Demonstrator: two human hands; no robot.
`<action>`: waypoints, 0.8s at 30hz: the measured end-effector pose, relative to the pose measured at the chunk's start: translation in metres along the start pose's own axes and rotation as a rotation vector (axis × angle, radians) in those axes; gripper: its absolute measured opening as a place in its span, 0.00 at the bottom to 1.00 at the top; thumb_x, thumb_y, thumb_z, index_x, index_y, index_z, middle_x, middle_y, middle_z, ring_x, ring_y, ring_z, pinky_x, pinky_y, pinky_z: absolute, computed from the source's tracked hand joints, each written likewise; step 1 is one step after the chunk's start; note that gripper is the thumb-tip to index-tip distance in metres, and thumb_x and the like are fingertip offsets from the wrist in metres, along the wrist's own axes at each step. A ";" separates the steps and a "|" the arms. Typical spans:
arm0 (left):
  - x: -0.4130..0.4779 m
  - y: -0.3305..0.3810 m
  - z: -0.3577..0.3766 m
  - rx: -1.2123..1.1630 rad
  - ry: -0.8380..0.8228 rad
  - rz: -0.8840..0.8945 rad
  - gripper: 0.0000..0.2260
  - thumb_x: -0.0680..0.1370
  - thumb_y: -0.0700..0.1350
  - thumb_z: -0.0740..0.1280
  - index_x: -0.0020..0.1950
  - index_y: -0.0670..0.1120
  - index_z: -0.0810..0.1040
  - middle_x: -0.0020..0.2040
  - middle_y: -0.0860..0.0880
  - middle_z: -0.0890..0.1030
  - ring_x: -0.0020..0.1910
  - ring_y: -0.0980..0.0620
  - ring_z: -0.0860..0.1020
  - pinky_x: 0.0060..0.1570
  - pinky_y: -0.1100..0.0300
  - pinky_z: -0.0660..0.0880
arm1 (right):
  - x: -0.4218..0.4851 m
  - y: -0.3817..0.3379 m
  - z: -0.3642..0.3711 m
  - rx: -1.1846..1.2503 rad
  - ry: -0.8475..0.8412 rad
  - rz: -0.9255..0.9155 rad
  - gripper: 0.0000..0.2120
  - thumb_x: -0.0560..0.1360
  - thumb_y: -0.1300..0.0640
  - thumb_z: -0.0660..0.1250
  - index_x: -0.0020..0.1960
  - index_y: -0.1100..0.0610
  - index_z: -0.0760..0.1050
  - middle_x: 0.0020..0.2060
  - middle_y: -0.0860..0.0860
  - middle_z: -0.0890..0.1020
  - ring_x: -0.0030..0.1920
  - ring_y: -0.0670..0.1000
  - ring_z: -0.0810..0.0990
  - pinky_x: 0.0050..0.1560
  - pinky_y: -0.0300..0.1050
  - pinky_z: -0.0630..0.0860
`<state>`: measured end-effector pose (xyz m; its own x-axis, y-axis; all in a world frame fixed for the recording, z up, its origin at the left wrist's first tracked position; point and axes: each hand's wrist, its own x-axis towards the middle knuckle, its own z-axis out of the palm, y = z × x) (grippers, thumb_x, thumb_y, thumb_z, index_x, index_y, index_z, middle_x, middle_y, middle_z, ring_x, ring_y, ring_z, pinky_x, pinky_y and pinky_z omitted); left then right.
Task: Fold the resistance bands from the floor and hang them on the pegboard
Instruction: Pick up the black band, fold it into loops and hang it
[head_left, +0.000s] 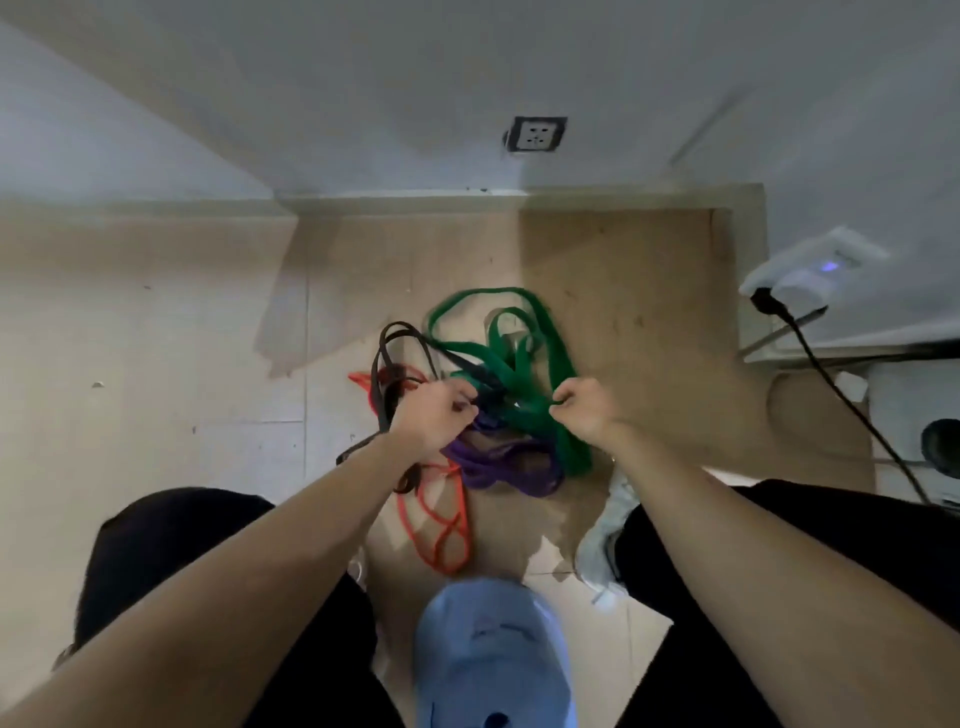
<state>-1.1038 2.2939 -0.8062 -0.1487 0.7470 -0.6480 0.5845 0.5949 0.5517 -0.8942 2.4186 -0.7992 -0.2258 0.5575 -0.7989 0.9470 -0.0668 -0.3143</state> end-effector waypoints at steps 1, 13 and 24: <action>0.021 -0.011 0.017 0.069 0.031 0.006 0.14 0.79 0.50 0.67 0.64 0.50 0.79 0.59 0.49 0.84 0.60 0.46 0.81 0.60 0.51 0.77 | 0.024 0.009 0.013 -0.030 0.001 0.013 0.12 0.76 0.52 0.70 0.59 0.52 0.80 0.57 0.52 0.83 0.58 0.55 0.80 0.60 0.47 0.77; 0.082 -0.058 0.058 0.520 0.229 0.141 0.14 0.76 0.53 0.67 0.59 0.50 0.78 0.54 0.48 0.83 0.53 0.44 0.81 0.49 0.50 0.79 | 0.097 -0.015 0.095 -0.153 0.025 -0.340 0.24 0.71 0.51 0.76 0.66 0.52 0.76 0.63 0.52 0.80 0.64 0.55 0.78 0.65 0.49 0.75; -0.007 -0.019 -0.007 -0.149 0.521 0.130 0.04 0.77 0.44 0.69 0.51 0.48 0.77 0.43 0.48 0.84 0.45 0.46 0.83 0.50 0.48 0.80 | 0.025 -0.054 0.072 0.016 0.009 -0.540 0.22 0.67 0.49 0.78 0.57 0.51 0.76 0.48 0.51 0.81 0.50 0.54 0.81 0.54 0.47 0.78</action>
<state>-1.1194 2.2791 -0.8083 -0.4797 0.8426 -0.2447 0.5110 0.4950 0.7028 -0.9678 2.3762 -0.8386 -0.6776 0.5229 -0.5171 0.6931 0.2189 -0.6868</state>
